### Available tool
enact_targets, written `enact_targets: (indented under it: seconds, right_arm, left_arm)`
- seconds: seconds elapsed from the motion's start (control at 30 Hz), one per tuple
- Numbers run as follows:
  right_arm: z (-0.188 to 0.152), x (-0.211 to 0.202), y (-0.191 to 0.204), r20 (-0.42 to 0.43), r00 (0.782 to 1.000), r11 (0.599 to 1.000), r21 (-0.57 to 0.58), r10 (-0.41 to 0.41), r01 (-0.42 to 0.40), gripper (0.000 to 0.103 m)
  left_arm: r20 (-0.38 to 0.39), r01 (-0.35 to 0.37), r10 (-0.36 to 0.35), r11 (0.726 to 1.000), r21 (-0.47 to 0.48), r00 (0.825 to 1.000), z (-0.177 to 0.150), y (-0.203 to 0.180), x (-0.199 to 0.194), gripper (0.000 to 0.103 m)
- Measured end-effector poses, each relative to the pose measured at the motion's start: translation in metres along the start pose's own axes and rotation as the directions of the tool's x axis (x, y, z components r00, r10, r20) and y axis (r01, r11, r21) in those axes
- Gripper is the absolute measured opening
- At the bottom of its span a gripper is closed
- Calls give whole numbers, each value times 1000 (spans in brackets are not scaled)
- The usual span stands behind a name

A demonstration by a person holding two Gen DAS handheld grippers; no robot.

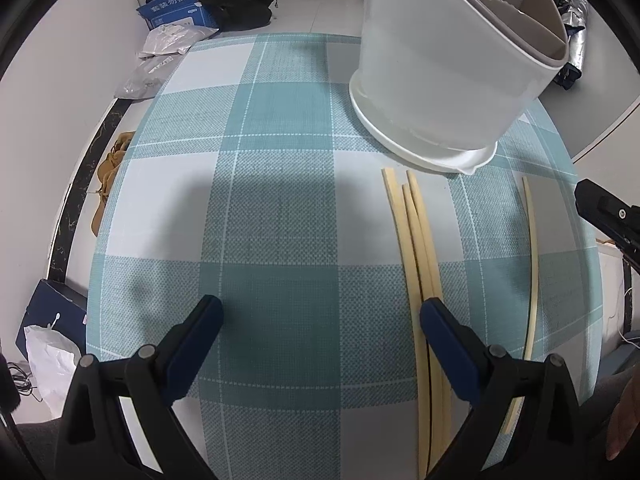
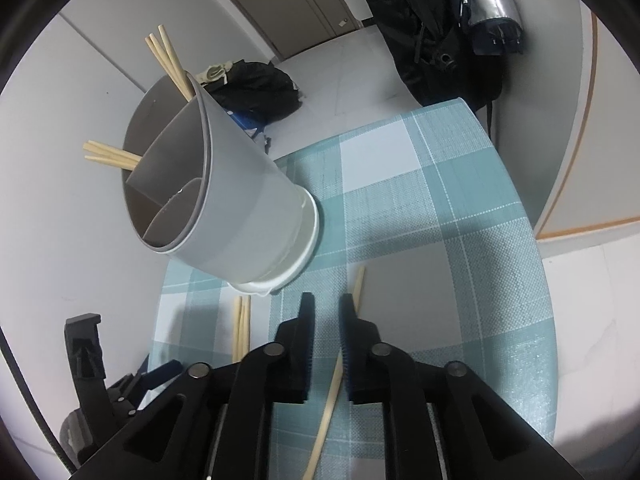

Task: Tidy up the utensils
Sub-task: 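Lower the left tool to the bundle while the right tool holds its chopstick, then grasp a wooden chopstick with the left tool while the right tool holds its chopstick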

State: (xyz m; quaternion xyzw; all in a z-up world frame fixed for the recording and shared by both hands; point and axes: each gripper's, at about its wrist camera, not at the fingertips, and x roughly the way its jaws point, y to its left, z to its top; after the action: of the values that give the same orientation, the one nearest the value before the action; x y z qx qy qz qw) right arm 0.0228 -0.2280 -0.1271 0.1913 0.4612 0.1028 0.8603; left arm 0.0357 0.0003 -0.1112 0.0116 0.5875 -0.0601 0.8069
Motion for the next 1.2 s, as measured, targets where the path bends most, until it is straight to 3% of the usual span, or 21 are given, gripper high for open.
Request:
enact_targets:
  seconds: [0.13, 0.23, 0.33, 0.63, 0.77, 0.83, 0.9, 0.93, 1.0, 1.03, 1.2]
  right_arm:
    - [0, 1, 0, 0, 1000, 1000, -4, -11, 11, 26]
    - [0, 1, -2, -4, 1000, 1000, 4, -15, 15, 33]
    - [0, 2, -2, -12, 1000, 1000, 10, -12, 12, 35]
    - [0, 2, 1, -9, 999, 999, -18, -34, 34, 40]
    - [0, 3, -1, -12, 998, 998, -23, -53, 53, 41]
    - [1, 4, -3, -20, 998, 998, -16, -54, 54, 41]
    - [1, 5, -5, -27, 998, 998, -15, -63, 63, 41]
    - [1, 7, -6, -33, 997, 997, -16, -71, 71, 41]
    - [1, 11, -8, -47, 995, 996, -16, -86, 85, 41]
    - [1, 13, -9, -55, 995, 996, -13, -89, 88, 41]
    - [3, 25, -10, -117, 991, 997, 10, -71, 72, 41]
  left_arm:
    - [-4, -32, 32, 999, 16, 999, -1, -1, 1, 97]
    - [5, -35, 35, 999, 11, 999, -2, 2, -1, 90]
    - [13, -37, 37, 999, 2, 999, -2, 6, -3, 84]
    - [24, 11, -9, 996, -91, 1000, 27, 17, 6, 84]
    - [44, 6, -2, 996, -91, 999, 39, 13, 12, 84]
    - [50, -21, 25, 997, -71, 998, 44, 9, 15, 78]
    - [56, -67, 70, 997, -48, 996, 44, 6, 14, 53]
    - [48, -46, 48, 998, -43, 998, 44, 4, 13, 47]
    - [24, -43, 44, 998, -37, 999, 45, 2, 11, 15]
    - [12, -19, 20, 999, -43, 1000, 45, 4, 11, 9]
    - [1, 82, -83, 986, -146, 997, 42, 24, 9, 3]
